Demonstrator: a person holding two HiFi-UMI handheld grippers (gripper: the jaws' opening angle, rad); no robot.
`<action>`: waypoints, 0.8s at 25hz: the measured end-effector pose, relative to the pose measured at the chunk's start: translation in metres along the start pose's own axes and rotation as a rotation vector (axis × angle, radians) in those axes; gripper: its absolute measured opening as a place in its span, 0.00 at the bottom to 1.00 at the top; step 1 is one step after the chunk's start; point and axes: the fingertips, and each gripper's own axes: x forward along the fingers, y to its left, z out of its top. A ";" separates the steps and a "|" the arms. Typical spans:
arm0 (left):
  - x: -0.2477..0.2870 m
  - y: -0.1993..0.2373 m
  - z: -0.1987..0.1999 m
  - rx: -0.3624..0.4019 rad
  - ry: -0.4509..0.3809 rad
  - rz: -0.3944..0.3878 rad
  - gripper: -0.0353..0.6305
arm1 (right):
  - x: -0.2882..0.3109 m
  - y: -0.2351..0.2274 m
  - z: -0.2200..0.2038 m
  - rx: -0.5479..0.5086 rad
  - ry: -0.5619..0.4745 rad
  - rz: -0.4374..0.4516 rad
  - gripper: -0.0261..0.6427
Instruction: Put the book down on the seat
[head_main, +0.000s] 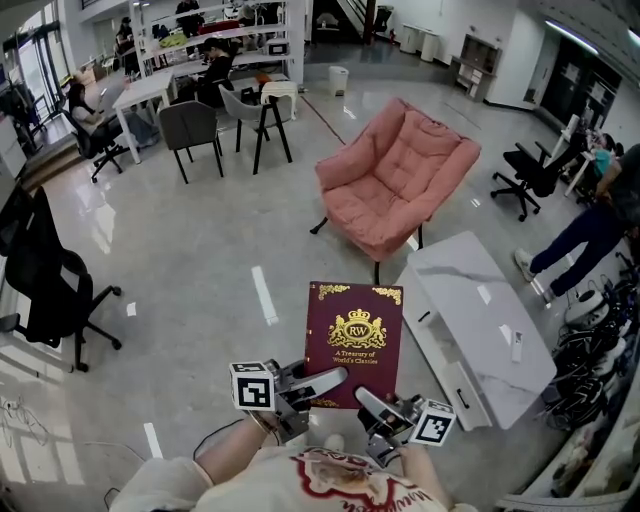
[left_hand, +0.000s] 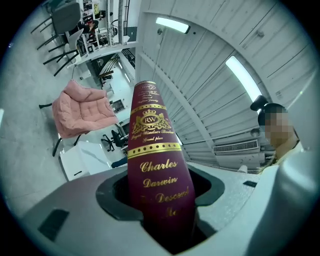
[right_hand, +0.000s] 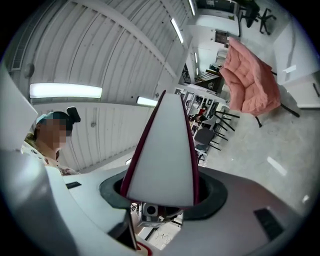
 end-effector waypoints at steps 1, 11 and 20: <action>-0.001 -0.002 0.002 0.006 0.000 -0.005 0.42 | 0.002 0.002 0.000 -0.008 0.004 0.007 0.37; -0.029 0.010 0.015 0.006 0.032 0.010 0.42 | 0.030 -0.008 -0.021 0.008 0.039 -0.029 0.37; -0.039 0.021 0.015 -0.015 0.059 -0.003 0.42 | 0.037 -0.017 -0.032 -0.004 0.028 -0.057 0.37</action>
